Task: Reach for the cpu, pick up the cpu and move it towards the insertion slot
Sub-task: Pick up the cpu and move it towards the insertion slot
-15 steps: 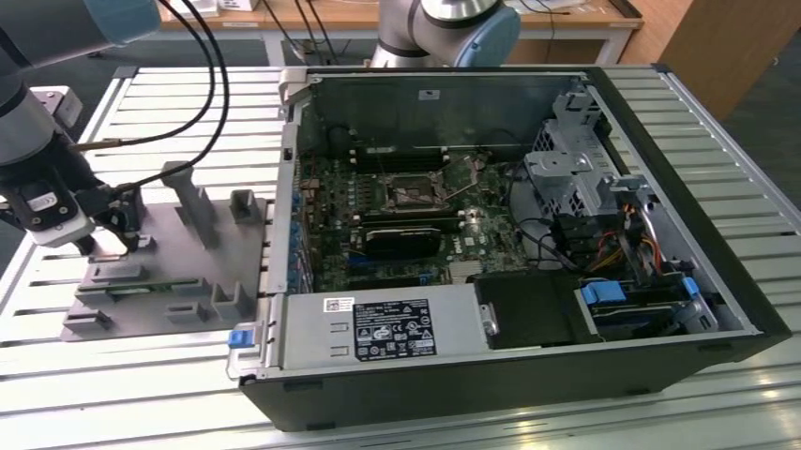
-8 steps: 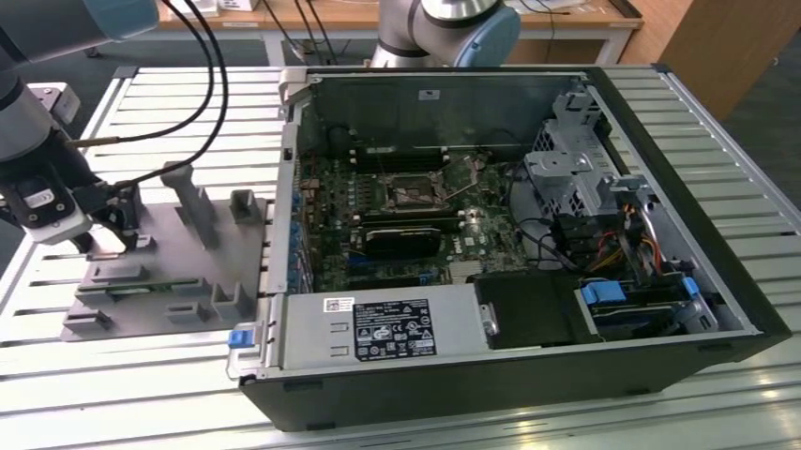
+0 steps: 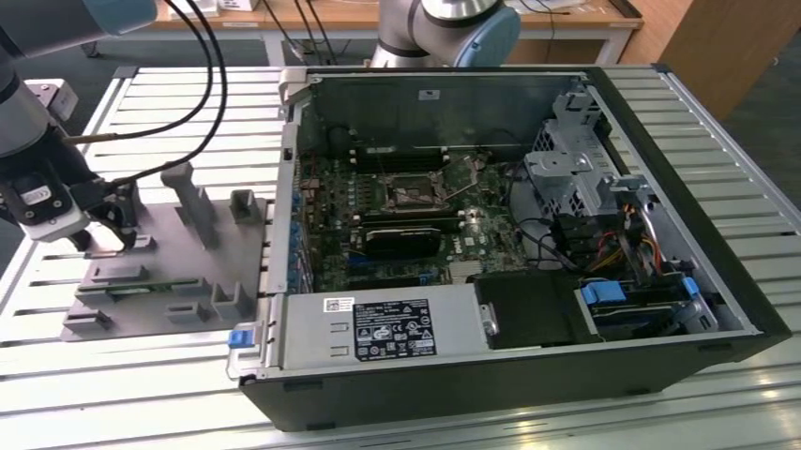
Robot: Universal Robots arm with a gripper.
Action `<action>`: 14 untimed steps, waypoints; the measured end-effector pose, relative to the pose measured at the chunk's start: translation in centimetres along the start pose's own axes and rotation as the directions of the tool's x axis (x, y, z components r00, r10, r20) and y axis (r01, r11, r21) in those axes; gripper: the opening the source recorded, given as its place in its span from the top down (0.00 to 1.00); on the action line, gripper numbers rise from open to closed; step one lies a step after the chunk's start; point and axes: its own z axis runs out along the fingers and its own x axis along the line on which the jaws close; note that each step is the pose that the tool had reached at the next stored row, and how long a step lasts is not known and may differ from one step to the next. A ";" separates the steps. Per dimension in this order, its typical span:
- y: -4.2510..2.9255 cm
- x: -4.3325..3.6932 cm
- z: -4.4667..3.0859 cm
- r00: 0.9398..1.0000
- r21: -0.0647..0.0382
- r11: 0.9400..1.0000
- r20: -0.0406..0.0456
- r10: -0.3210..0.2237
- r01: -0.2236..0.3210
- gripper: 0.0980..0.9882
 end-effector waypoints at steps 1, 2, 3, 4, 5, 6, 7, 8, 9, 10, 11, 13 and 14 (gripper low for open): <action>0.00 0.00 -0.04 1.000 0.000 1.000 0.000 0.000 0.000 0.50; 0.00 0.00 -0.08 1.000 0.000 1.000 0.000 0.000 0.000 0.50; 0.01 0.00 -0.12 1.000 0.000 1.000 0.000 0.000 0.000 0.50; 0.01 0.00 -0.16 1.000 0.000 1.000 0.000 0.000 0.000 0.50; 0.01 0.00 -0.20 1.000 0.000 1.000 0.000 0.000 0.000 0.50; 0.01 0.00 -0.23 1.000 0.000 1.000 0.000 0.000 0.000 0.50; 0.02 0.00 -0.27 1.000 0.000 1.000 0.000 0.000 0.000 0.50; 0.02 0.00 -0.31 1.000 0.000 1.000 0.000 0.000 0.000 0.50; 0.02 0.00 -0.34 1.000 0.000 1.000 0.000 0.000 0.000 0.50; 0.03 0.00 -0.37 1.000 0.000 1.000 0.000 0.000 0.000 0.50; 0.03 0.00 -0.40 1.000 0.000 1.000 0.000 0.000 0.000 0.50; 0.03 0.00 -0.47 1.000 0.000 1.000 0.000 0.000 0.000 0.50; 0.04 0.00 -0.50 1.000 0.000 1.000 0.000 0.000 0.000 0.50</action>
